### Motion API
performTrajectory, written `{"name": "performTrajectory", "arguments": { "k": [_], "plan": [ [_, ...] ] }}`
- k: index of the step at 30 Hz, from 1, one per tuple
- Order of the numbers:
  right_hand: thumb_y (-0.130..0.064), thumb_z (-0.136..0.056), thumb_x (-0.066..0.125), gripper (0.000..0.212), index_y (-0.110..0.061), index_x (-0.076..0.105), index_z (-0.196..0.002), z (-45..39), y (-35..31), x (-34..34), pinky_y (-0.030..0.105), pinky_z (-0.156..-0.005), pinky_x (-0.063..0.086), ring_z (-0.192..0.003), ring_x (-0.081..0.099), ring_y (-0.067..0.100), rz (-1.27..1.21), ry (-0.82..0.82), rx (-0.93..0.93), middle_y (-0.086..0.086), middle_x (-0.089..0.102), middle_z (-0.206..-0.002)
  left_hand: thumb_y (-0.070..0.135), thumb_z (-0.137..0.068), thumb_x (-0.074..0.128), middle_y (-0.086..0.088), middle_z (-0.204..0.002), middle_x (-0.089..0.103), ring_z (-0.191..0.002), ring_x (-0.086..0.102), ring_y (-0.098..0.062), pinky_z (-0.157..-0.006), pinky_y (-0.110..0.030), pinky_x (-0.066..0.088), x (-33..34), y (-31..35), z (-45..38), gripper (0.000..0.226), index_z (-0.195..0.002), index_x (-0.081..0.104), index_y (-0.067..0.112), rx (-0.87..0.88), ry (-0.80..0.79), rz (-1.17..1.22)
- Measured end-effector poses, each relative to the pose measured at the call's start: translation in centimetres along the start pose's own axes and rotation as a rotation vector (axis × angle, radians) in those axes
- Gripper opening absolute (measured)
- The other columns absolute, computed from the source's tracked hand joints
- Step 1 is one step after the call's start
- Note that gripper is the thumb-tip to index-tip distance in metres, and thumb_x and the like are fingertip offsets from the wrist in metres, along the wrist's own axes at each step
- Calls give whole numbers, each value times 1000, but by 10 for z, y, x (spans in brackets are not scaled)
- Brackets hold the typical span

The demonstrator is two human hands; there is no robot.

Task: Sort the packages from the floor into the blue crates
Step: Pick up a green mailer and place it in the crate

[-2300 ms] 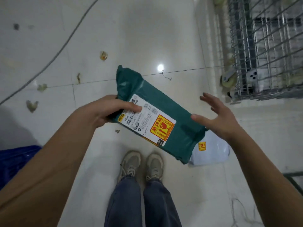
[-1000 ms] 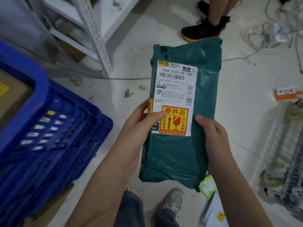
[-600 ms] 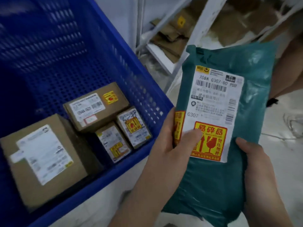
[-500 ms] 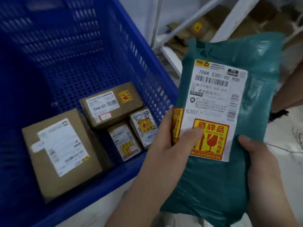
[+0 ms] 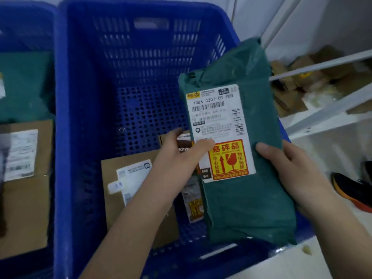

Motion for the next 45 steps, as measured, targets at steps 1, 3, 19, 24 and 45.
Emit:
{"name": "performTrajectory", "arguments": {
  "k": [1,3,19,24,45],
  "plan": [
    [-50,-61,63,18,-40,72,-73,-14,-5,5,14,-44,48,-60,70,7,35,-73,-17,-7,75,-75,41,-75,71,12,-111,63,-92,64,-4,-77,-22,55,-11,5,-11,75,-139,36,26,19,65,3],
    [-54,-58,64,26,-42,72,-81,-43,-12,11,17,-49,51,-67,72,9,122,-200,-54,-8,76,-82,36,-74,74,11,-120,58,-102,60,-6,-89,-18,49,-35,17,-36,86,-145,27,24,106,184,-28],
    [-28,-90,60,27,-39,59,-115,-225,-8,60,36,-72,60,-90,71,17,703,-966,236,-6,72,-104,29,-72,78,30,-73,67,-67,63,17,-50,0,44,-62,-19,-131,24,-86,61,37,-86,-30,-398],
    [-22,-90,60,34,-31,57,-124,-245,8,81,45,-81,57,-98,68,23,815,-1007,280,1,68,-114,24,-71,79,23,-79,65,-63,62,16,-50,0,43,-71,-40,-142,22,-87,64,29,-222,-37,-379],
    [-13,-95,52,25,-29,55,-114,-253,28,113,47,-88,52,-97,62,23,1037,-1004,373,-3,64,-102,14,-74,78,28,-91,49,-65,50,25,-52,6,36,-64,-63,-156,78,-133,30,30,-97,-68,-416]
  ]
}}
Point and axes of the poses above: each hand's wrist, its own z-axis away from the middle knuckle, its own x-axis out of the palm, y = z × x, the point moved 4 cm from there along -z, towards the middle knuckle
